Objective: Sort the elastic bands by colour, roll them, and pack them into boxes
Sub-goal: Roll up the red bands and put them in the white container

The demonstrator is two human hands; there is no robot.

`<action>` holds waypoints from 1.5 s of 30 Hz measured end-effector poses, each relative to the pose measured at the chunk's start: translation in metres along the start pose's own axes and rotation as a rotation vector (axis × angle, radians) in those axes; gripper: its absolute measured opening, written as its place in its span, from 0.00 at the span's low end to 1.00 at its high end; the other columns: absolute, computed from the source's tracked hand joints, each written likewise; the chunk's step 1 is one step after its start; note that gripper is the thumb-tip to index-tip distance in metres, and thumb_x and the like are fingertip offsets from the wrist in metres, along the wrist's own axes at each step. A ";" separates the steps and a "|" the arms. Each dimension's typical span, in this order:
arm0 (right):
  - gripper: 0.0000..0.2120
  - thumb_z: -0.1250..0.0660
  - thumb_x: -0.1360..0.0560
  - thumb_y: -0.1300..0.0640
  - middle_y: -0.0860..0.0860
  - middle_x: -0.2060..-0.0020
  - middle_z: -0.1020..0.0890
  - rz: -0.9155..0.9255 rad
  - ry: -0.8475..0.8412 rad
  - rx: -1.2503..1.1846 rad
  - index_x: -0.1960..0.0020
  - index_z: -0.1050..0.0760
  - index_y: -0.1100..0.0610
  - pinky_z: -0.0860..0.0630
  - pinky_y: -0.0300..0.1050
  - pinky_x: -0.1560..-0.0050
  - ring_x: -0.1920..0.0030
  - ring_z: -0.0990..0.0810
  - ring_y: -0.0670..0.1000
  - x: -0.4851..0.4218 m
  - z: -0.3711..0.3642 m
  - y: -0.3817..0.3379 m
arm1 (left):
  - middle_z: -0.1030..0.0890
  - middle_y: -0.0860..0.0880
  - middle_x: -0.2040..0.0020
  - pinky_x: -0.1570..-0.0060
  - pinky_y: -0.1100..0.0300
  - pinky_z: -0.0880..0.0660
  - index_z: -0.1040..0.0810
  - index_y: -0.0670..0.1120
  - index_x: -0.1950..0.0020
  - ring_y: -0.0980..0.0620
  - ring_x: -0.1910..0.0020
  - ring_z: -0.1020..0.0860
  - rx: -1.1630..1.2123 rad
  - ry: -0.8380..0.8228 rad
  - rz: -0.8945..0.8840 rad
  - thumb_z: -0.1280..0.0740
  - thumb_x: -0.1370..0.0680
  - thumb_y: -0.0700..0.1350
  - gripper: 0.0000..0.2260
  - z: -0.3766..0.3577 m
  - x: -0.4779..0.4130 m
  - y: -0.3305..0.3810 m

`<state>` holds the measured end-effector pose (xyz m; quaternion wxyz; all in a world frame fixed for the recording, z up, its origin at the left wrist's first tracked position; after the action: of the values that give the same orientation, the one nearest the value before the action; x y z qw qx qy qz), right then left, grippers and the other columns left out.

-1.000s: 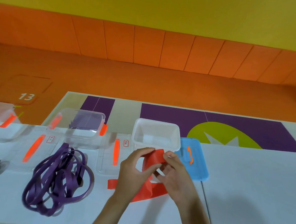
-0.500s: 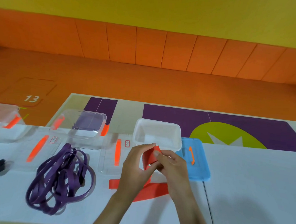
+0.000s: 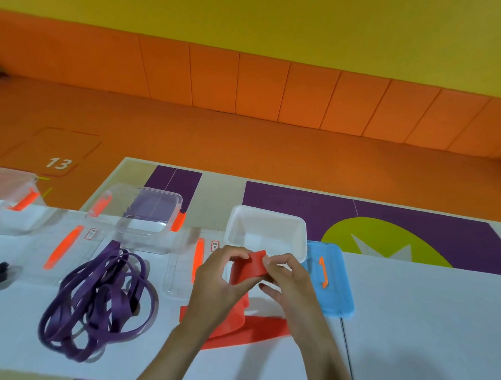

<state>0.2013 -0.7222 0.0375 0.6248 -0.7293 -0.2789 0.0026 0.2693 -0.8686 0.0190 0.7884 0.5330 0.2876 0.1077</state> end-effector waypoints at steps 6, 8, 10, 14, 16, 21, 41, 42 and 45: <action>0.15 0.15 0.35 0.53 0.59 0.58 0.14 0.009 0.001 -0.155 0.53 0.17 0.53 0.16 0.44 0.50 0.58 0.15 0.54 -0.003 0.000 -0.006 | 0.16 0.63 0.43 0.41 0.70 0.26 0.20 0.62 0.41 0.57 0.40 0.18 0.024 0.021 -0.023 0.21 0.29 0.57 0.18 -0.001 -0.001 0.006; 0.18 0.14 0.36 0.55 0.59 0.55 0.16 -0.067 -0.052 -0.347 0.51 0.18 0.54 0.16 0.47 0.49 0.57 0.18 0.55 -0.004 0.000 -0.001 | 0.15 0.61 0.41 0.39 0.68 0.24 0.19 0.60 0.41 0.55 0.38 0.17 0.090 0.015 -0.038 0.19 0.29 0.56 0.19 0.001 -0.003 0.008; 0.21 0.12 0.38 0.54 0.57 0.54 0.16 -0.123 -0.134 -0.474 0.50 0.17 0.56 0.16 0.47 0.48 0.54 0.18 0.54 -0.003 -0.003 0.004 | 0.14 0.59 0.39 0.37 0.63 0.23 0.18 0.59 0.42 0.53 0.36 0.17 0.173 0.004 -0.045 0.17 0.30 0.54 0.19 0.004 -0.004 0.008; 0.25 0.12 0.37 0.58 0.58 0.47 0.15 -0.237 -0.217 -0.643 0.44 0.14 0.60 0.15 0.48 0.48 0.47 0.13 0.55 -0.001 -0.009 0.010 | 0.14 0.53 0.39 0.37 0.58 0.20 0.18 0.56 0.39 0.47 0.35 0.17 0.308 -0.037 -0.035 0.15 0.31 0.48 0.23 0.010 -0.008 0.007; 0.19 0.16 0.32 0.60 0.59 0.46 0.15 -0.237 -0.200 -0.650 0.43 0.15 0.60 0.15 0.49 0.47 0.47 0.13 0.56 -0.002 -0.009 0.011 | 0.16 0.54 0.39 0.40 0.62 0.20 0.20 0.57 0.38 0.48 0.36 0.17 0.273 -0.039 -0.040 0.15 0.31 0.49 0.25 0.013 -0.012 0.005; 0.18 0.19 0.34 0.47 0.57 0.51 0.12 0.039 0.020 -0.077 0.49 0.13 0.57 0.16 0.43 0.48 0.51 0.13 0.53 -0.004 -0.006 -0.002 | 0.17 0.60 0.41 0.42 0.69 0.23 0.21 0.64 0.39 0.55 0.39 0.17 0.085 -0.023 -0.088 0.18 0.29 0.53 0.22 0.005 -0.009 0.005; 0.16 0.16 0.33 0.52 0.62 0.56 0.12 0.076 0.091 -0.135 0.48 0.16 0.54 0.15 0.46 0.52 0.58 0.12 0.56 0.003 -0.008 0.000 | 0.21 0.68 0.35 0.35 0.73 0.29 0.24 0.62 0.32 0.64 0.34 0.22 -0.082 -0.091 -0.071 0.23 0.24 0.57 0.22 0.002 -0.003 0.004; 0.16 0.17 0.34 0.50 0.61 0.55 0.12 0.073 0.077 -0.148 0.49 0.15 0.52 0.15 0.46 0.51 0.57 0.12 0.56 0.003 -0.007 0.000 | 0.21 0.69 0.35 0.35 0.73 0.29 0.24 0.62 0.32 0.65 0.34 0.22 -0.088 -0.085 -0.067 0.24 0.24 0.57 0.22 0.000 -0.003 0.005; 0.13 0.20 0.35 0.47 0.57 0.55 0.10 0.057 0.093 -0.041 0.52 0.14 0.48 0.15 0.43 0.53 0.54 0.11 0.54 0.000 -0.005 0.000 | 0.24 0.75 0.36 0.37 0.77 0.31 0.27 0.64 0.33 0.71 0.37 0.24 -0.154 -0.119 -0.074 0.25 0.25 0.57 0.22 -0.003 -0.004 0.006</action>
<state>0.2029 -0.7265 0.0385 0.6216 -0.7489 -0.2286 -0.0193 0.2653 -0.8653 0.0252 0.8462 0.4653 0.2507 0.0685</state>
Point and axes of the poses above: each hand's wrist, its own x-axis away from the middle knuckle, its own z-axis out of the back of the hand, y = z × x, the point moved 1 cm from there along -x, towards the middle knuckle
